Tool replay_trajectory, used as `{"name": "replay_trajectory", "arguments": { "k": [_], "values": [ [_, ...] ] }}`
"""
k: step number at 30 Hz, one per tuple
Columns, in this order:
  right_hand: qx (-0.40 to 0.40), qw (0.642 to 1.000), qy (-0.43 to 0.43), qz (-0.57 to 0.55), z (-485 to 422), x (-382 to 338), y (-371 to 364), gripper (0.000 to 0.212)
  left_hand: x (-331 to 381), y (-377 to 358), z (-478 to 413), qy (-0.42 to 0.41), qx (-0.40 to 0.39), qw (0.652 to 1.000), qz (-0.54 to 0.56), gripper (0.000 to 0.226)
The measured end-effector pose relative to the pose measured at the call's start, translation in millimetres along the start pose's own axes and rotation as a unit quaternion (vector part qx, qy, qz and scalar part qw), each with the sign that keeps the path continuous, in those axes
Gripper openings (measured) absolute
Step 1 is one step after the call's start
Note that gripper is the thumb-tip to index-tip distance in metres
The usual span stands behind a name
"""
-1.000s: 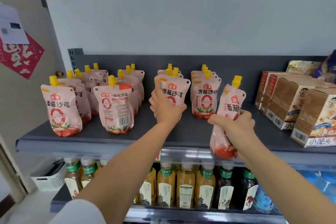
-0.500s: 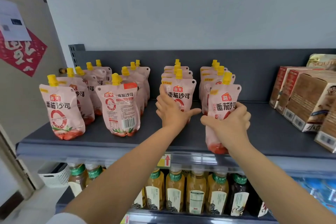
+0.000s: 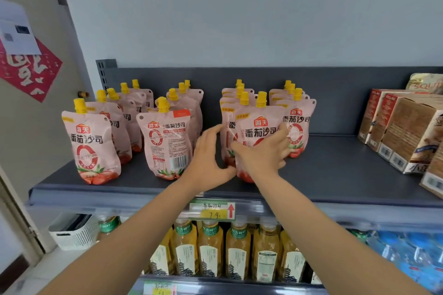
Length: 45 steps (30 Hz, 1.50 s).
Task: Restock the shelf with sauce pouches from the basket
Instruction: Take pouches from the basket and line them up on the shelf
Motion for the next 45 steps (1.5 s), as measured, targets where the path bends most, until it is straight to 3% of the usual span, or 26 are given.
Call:
{"name": "replay_trajectory", "arguments": {
  "k": [3, 14, 25, 27, 30, 33, 36, 39, 41, 45],
  "values": [
    [-0.001, 1.0, -0.006, -0.016, 10, 2, -16, 0.117, -6, -2, 8, 0.005, -0.049, 0.999, 0.022, 0.098],
    [-0.043, 0.996, 0.058, -0.057, 23, 2, -20, 0.106, 5, -3, 10, 0.01, -0.046, 0.991, 0.126, 0.091],
    [-0.015, 0.992, 0.121, 0.023, 39, -14, 3, 0.113, -5, 36, 35, 0.055, 0.057, 0.997, 0.017, 0.083],
    [0.027, 0.989, 0.14, 0.038, 47, -22, 12, 0.104, 1, 48, 41, 0.045, 0.065, 0.997, 0.0, 0.072],
    [0.082, 0.959, 0.271, 0.009, 77, -56, 23, 0.08, 16, 76, 53, -0.02, 0.113, 0.993, -0.013, 0.044],
    [0.023, 0.939, 0.341, -0.042, 102, -83, 10, 0.059, 19, 106, 65, -0.045, 0.192, 0.978, -0.062, 0.044],
    [-0.091, 0.953, 0.279, -0.07, 109, -90, -24, 0.048, 6, 125, 67, 0.012, 0.254, 0.961, -0.112, 0.069],
    [-0.136, 0.974, 0.173, -0.063, 103, -82, -57, 0.059, -25, 122, 61, 0.102, 0.209, 0.972, -0.03, 0.094],
    [-0.157, 0.979, 0.12, -0.051, 102, -77, -75, 0.067, -38, 122, 59, 0.123, 0.183, 0.975, 0.019, 0.099],
    [-0.204, 0.972, 0.074, -0.092, 114, -78, -101, 0.075, -53, 123, 60, 0.138, 0.138, 0.981, -0.013, 0.104]
  ]
}}
Point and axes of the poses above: each hand's wrist, its own z-axis away from the middle knuckle, its own y-axis out of the back of the hand, x = y × z, the point moved 9 cm from there along -z, towards the middle knuckle, and after that the axes turned 4 degrees about z, right-handed, at the moved point
